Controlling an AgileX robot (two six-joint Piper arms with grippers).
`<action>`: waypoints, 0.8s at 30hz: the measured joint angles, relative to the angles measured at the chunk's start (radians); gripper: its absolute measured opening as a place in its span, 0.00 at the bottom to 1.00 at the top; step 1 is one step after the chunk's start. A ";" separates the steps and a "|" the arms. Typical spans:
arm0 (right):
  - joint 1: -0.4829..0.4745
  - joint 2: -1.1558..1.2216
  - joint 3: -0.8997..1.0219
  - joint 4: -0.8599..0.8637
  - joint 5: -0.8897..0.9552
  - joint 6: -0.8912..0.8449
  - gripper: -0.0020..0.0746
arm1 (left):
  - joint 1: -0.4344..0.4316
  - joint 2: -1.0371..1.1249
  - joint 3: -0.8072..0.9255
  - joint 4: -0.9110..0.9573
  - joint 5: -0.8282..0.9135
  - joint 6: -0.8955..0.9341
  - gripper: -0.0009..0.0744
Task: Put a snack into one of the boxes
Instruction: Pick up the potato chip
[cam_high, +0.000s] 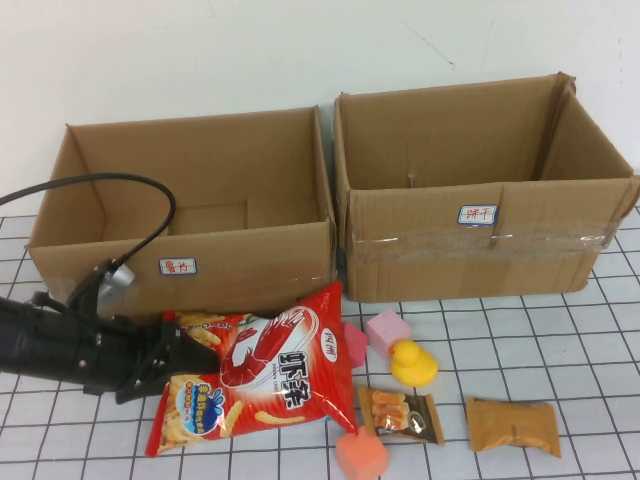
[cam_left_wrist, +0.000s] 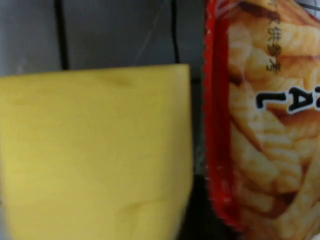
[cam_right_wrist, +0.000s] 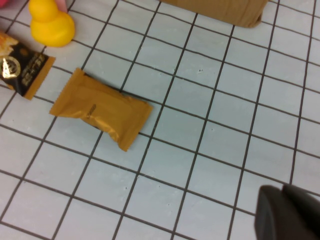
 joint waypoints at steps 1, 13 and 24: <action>0.000 0.000 0.000 0.000 0.000 -0.001 0.02 | 0.000 0.000 0.000 -0.003 0.006 0.002 0.57; 0.000 0.000 0.000 0.001 0.000 -0.002 0.02 | 0.002 0.011 -0.001 -0.041 0.121 0.009 0.33; 0.000 0.000 0.000 0.002 -0.011 -0.002 0.02 | -0.016 -0.023 -0.001 -0.041 0.286 0.057 0.14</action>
